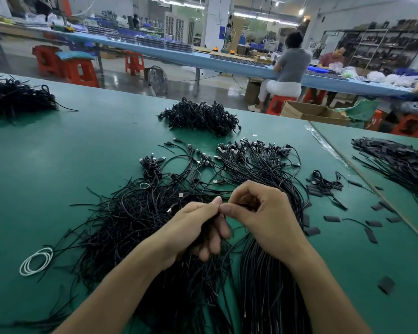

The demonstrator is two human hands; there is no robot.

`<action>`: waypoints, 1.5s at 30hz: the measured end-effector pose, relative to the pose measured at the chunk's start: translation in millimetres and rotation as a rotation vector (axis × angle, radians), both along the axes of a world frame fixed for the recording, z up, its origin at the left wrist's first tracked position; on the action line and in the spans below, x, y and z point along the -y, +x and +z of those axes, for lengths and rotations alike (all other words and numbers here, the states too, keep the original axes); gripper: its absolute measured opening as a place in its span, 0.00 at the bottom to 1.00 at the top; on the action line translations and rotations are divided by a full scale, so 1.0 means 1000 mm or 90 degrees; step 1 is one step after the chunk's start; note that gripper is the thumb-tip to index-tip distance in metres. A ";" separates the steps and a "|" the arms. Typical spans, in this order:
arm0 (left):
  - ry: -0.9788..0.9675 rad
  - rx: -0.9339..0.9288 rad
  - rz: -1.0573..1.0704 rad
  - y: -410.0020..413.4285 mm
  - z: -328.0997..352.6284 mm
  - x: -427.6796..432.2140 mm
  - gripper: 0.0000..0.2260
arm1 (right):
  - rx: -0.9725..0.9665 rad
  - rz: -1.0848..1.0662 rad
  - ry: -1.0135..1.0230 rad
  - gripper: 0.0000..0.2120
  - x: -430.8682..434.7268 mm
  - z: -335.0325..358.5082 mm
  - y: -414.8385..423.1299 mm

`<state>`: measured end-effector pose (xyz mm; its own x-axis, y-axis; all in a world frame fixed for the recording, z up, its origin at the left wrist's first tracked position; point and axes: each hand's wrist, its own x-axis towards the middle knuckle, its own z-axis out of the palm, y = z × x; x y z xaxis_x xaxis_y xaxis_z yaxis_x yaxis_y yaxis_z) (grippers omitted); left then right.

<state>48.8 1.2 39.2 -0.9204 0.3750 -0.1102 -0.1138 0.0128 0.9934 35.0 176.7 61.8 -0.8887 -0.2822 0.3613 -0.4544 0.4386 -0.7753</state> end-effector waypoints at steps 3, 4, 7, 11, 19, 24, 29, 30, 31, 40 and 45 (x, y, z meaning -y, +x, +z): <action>0.180 0.075 -0.002 -0.002 0.003 0.002 0.22 | 0.004 -0.031 -0.069 0.04 0.006 -0.005 -0.001; 0.266 0.103 -0.008 -0.003 0.004 0.002 0.20 | 0.007 -0.043 -0.083 0.05 0.009 -0.007 0.000; 0.460 0.143 0.012 -0.005 0.010 -0.003 0.18 | 0.025 -0.047 -0.063 0.09 0.020 -0.018 0.005; 0.489 0.039 0.138 -0.009 0.010 -0.013 0.20 | 0.072 -0.028 0.090 0.16 0.027 -0.028 0.013; -0.088 -0.286 0.199 -0.015 -0.014 -0.010 0.11 | 0.069 0.075 0.323 0.10 0.022 -0.010 0.026; -0.209 -0.266 0.090 -0.012 -0.021 -0.005 0.17 | 0.043 0.112 0.273 0.09 0.012 -0.004 0.024; -0.088 -0.164 0.000 -0.004 -0.013 -0.002 0.24 | -0.038 0.046 0.194 0.03 0.005 -0.006 0.019; -0.077 -0.134 -0.020 -0.002 -0.010 -0.001 0.24 | -0.052 0.036 0.162 0.04 0.004 -0.006 0.018; -0.084 -0.112 -0.035 -0.001 -0.009 0.000 0.25 | -0.055 0.029 0.121 0.06 0.004 -0.006 0.017; -0.014 0.000 -0.169 0.005 -0.004 0.018 0.22 | 0.153 0.169 -0.041 0.06 -0.003 -0.005 0.013; 0.006 0.034 -0.140 0.008 -0.010 0.016 0.21 | 0.130 0.156 0.049 0.06 -0.003 -0.004 0.015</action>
<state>56.9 -14.8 29.5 -0.8095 0.5671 -0.1521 -0.1617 0.0336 0.9863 49.8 179.4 57.4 -0.8432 -0.5156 0.1522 -0.3922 0.3964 -0.8301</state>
